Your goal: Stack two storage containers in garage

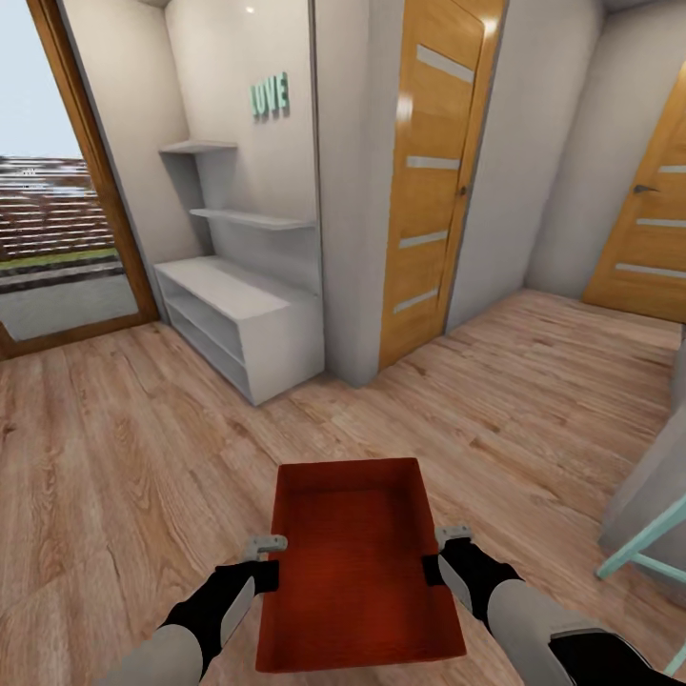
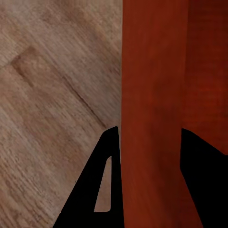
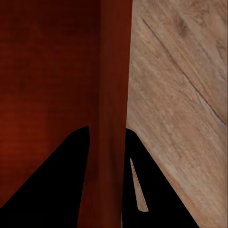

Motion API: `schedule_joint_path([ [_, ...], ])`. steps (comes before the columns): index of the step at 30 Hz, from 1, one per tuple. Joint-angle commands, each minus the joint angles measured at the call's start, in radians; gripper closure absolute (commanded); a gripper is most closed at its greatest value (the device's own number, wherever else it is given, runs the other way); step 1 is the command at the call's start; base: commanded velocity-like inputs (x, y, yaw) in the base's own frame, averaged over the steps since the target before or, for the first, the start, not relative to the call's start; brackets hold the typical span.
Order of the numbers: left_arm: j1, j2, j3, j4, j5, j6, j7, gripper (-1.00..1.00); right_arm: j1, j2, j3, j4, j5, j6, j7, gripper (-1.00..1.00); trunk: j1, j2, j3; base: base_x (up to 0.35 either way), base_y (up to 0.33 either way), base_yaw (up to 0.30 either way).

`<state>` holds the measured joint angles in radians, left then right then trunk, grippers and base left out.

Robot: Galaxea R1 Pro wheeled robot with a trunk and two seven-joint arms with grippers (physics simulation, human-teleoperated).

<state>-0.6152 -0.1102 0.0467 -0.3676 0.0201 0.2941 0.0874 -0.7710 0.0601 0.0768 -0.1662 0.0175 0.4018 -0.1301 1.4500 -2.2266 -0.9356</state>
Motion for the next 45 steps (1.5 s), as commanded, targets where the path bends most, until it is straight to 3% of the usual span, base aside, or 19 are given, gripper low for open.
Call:
schedule_joint_path([
  [1,0.000,0.000,0.006,-0.002,-0.009,0.007,0.005,1.00,-0.001,0.000,0.001,-0.003,0.006,0.008,-0.002,1.00,0.000,0.000,-0.001,0.348,0.000,0.000],
  [38,0.000,0.000,0.005,-0.002,-0.009,0.007,0.005,1.00,-0.001,0.000,0.001,-0.003,0.004,0.008,-0.002,1.00,0.000,0.000,-0.001,0.348,0.000,-0.069],
  [45,0.000,0.000,0.005,-0.002,-0.009,0.007,0.005,1.00,-0.001,0.000,0.001,-0.003,0.005,0.008,-0.002,1.00,0.000,0.000,-0.001,0.348,0.000,-0.216],
])
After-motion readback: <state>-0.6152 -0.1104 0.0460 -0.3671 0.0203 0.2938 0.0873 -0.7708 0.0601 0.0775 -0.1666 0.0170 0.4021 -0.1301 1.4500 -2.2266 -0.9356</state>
